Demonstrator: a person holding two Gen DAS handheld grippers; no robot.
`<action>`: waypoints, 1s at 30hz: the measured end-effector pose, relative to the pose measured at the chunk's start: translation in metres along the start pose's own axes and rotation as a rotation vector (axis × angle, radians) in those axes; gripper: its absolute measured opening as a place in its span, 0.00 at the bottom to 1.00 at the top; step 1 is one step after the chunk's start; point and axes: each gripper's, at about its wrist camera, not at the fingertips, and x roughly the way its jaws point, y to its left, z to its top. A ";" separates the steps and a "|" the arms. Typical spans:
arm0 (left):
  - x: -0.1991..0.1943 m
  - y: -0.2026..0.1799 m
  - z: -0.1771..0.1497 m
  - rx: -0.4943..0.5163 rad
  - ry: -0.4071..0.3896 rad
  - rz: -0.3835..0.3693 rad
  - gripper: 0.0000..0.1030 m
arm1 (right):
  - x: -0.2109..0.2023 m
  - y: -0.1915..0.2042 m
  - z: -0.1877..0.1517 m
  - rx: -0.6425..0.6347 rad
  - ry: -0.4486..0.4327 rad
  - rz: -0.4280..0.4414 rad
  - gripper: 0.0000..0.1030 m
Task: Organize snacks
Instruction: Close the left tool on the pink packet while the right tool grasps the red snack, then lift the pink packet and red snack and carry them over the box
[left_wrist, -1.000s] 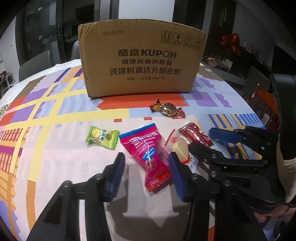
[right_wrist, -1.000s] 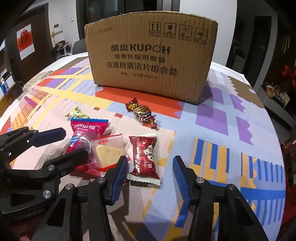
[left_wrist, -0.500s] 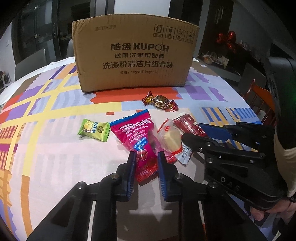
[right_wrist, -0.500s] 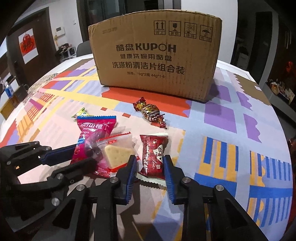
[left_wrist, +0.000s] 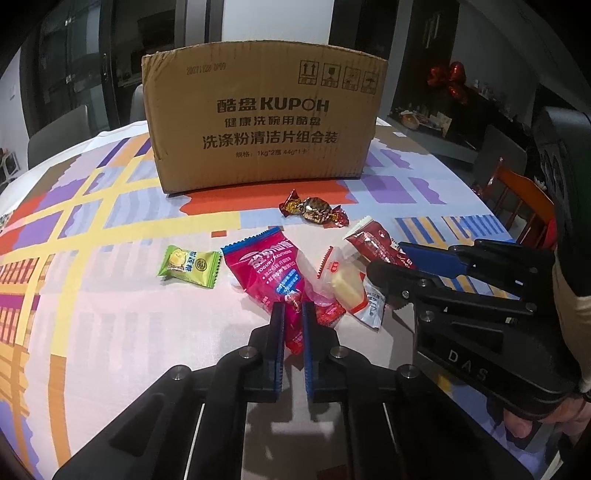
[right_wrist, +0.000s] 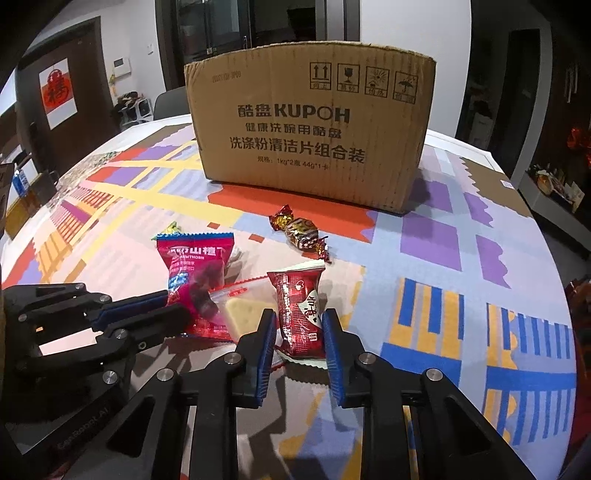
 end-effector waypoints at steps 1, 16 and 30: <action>0.000 0.000 0.000 0.001 -0.001 0.002 0.09 | -0.001 0.000 0.000 0.000 -0.002 -0.002 0.26; -0.015 -0.002 0.005 0.019 -0.026 0.010 0.07 | -0.018 -0.002 0.006 0.010 -0.043 -0.026 0.25; -0.039 0.001 0.021 0.026 -0.075 0.034 0.07 | -0.036 0.000 0.014 0.009 -0.083 -0.029 0.24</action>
